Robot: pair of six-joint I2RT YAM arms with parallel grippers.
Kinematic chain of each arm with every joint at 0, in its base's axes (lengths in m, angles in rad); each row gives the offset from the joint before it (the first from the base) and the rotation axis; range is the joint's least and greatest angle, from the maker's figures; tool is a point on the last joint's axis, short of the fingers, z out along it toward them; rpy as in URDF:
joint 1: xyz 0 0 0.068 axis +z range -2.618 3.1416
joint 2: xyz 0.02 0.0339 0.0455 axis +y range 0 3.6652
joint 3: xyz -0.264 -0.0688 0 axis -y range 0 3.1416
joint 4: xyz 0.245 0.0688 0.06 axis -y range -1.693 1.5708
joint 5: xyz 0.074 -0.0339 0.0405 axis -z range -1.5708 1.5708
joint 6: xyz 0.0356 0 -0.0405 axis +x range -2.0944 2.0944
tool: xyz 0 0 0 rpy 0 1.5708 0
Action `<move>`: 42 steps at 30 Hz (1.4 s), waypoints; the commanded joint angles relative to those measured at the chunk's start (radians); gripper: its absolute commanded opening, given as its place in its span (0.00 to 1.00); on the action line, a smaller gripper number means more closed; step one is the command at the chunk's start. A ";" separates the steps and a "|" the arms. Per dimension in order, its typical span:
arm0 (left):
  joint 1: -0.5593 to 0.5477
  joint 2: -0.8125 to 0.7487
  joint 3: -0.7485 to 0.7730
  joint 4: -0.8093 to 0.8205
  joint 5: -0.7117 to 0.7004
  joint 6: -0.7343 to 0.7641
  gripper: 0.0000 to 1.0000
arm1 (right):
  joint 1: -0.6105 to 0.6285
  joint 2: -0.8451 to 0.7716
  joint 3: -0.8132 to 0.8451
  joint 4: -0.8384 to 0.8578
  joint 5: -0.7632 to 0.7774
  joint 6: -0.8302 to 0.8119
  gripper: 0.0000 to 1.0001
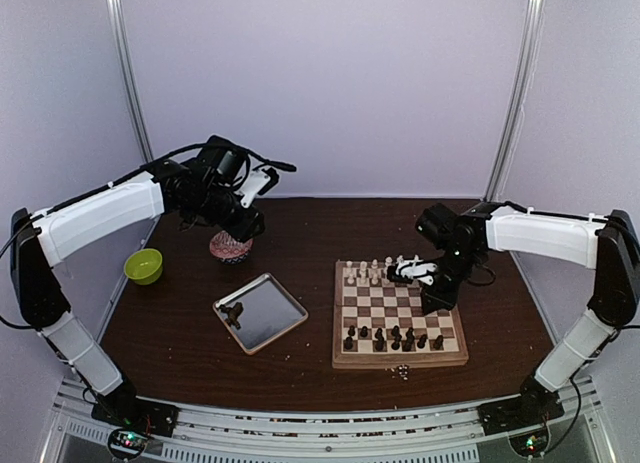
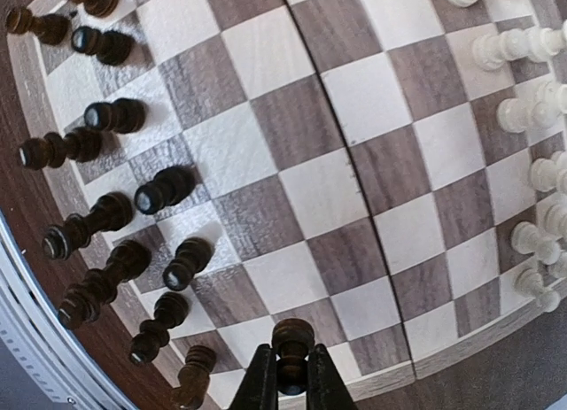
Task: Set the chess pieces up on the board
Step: Place the pawn at c7.
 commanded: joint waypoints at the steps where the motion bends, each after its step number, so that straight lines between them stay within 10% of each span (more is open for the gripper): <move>1: -0.005 0.014 0.026 0.025 0.011 0.005 0.42 | 0.008 -0.030 -0.049 0.018 -0.062 -0.037 0.07; 42: -0.018 0.032 0.036 0.009 0.004 0.013 0.42 | 0.072 0.042 -0.089 0.027 -0.025 -0.043 0.10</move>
